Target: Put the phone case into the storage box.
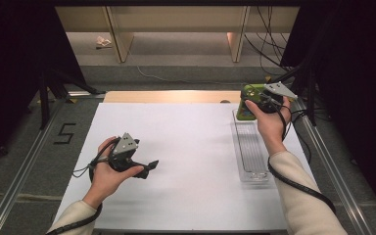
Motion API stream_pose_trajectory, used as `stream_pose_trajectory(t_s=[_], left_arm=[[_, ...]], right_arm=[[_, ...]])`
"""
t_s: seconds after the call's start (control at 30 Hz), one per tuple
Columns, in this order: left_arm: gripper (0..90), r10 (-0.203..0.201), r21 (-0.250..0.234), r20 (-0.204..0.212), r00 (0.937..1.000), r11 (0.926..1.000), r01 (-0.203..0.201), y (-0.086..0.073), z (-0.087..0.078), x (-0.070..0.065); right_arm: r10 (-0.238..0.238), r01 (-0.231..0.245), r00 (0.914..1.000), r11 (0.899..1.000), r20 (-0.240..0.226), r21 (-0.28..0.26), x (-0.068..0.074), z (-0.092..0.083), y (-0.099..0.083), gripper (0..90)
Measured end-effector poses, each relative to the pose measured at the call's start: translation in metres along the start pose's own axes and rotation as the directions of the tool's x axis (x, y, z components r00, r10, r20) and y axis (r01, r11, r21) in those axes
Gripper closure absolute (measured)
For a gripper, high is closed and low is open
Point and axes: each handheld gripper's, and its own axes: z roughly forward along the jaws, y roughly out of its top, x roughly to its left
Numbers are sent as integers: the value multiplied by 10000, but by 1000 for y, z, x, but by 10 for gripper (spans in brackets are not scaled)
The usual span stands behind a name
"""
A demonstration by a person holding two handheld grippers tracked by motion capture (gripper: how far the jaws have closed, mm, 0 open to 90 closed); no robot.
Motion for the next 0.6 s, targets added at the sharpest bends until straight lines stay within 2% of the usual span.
stream_pose_trajectory(t_s=[0.6], left_arm=[[8,-25,-12,3,10000,10000,25,-1,0,1]], right_arm=[[-12,11,10000,9998,28,219,0,11,-5,173]])
